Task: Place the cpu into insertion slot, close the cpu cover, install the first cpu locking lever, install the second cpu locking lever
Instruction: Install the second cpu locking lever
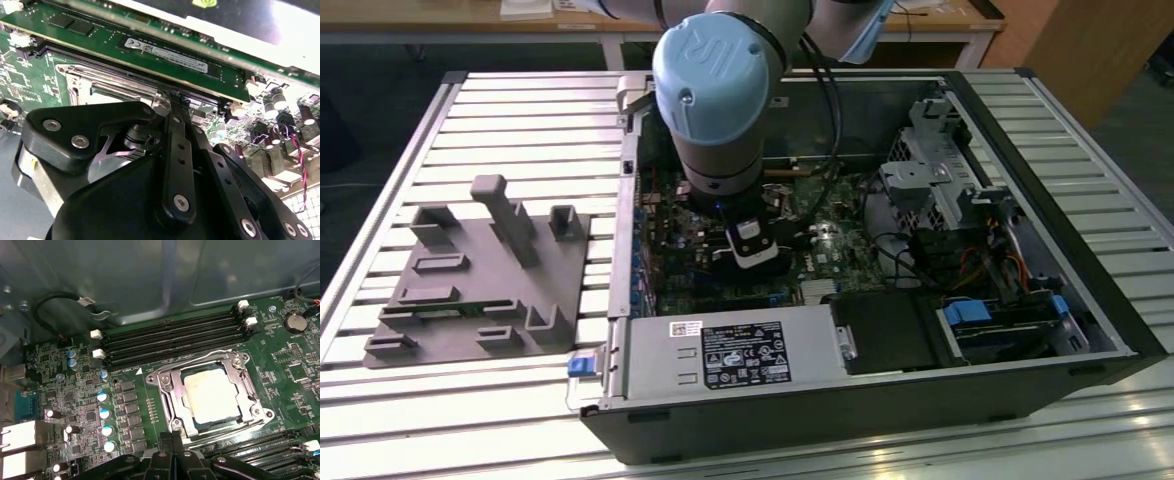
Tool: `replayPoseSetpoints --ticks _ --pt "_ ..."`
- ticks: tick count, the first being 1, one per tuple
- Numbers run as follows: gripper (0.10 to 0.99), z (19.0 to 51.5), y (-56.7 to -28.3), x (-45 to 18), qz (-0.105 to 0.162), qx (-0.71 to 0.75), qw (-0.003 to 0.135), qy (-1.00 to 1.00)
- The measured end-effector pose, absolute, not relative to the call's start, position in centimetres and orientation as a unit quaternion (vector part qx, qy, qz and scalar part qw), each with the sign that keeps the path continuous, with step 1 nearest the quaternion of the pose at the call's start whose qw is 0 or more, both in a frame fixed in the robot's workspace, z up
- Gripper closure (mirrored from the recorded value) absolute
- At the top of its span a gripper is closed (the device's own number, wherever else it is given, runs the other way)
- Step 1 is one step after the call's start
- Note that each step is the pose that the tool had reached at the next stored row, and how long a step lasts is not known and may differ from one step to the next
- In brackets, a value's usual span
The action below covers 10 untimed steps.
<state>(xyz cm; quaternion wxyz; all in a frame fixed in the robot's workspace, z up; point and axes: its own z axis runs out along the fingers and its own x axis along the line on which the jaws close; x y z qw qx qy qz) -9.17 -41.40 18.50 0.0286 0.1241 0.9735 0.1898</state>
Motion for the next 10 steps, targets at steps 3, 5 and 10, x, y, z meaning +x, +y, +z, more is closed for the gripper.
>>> replayPoseSetpoints --ticks 3,5,10 --pt "0.98 18.5 -41.4 -9.2 0.19 0.124 0.029 0.974" --pt "0.98 18.5 -41.4 -9.2 0.19 0.124 0.029 0.974" --pt "0.98 19.8 -41.4 -9.2 0.19 0.124 0.029 0.974"
